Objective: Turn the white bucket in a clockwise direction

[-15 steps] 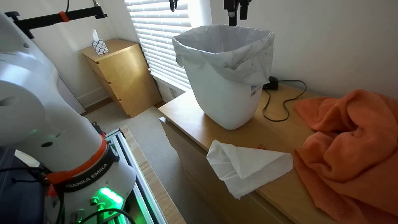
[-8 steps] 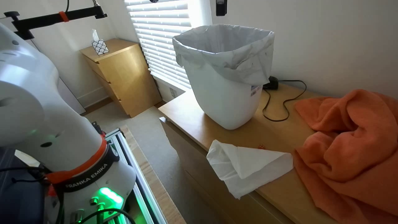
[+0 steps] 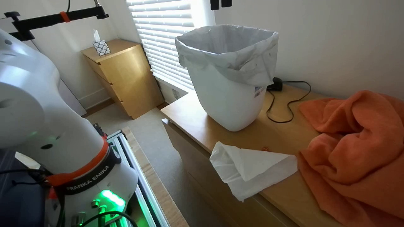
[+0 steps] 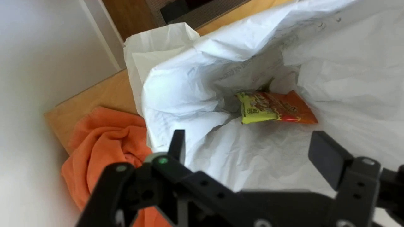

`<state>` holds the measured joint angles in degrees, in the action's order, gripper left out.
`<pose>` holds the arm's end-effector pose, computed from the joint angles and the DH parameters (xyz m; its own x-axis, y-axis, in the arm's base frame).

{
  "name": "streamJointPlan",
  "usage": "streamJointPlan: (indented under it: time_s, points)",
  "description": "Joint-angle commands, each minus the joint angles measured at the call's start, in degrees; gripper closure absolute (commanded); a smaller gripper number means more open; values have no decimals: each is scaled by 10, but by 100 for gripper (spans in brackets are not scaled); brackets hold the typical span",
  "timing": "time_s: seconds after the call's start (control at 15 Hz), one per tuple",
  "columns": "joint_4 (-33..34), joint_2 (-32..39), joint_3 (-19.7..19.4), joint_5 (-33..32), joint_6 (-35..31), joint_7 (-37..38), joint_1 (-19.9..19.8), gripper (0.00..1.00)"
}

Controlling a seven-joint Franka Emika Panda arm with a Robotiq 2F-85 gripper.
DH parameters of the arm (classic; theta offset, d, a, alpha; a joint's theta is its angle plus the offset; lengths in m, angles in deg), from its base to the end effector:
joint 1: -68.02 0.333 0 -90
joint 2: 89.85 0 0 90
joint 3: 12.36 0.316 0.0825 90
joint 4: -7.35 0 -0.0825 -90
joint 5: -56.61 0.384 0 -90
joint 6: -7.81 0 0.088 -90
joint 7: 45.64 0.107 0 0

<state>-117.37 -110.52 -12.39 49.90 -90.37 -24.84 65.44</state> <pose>0.4340 -0.0307 0.5298 0.9235 -0.3795 -0.0563 -0.3688 -0.9185 0.1424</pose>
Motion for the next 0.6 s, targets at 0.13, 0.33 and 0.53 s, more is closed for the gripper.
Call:
streamJointPlan:
  time_s: [0.13,0.33,0.53]
  points:
    - [-31,-39,-8,43,-13,-60,0,0]
    - [-14,-22,1,45,-8,-46,-6,0]
    - [-14,-22,-1,56,-7,-46,-7,0]
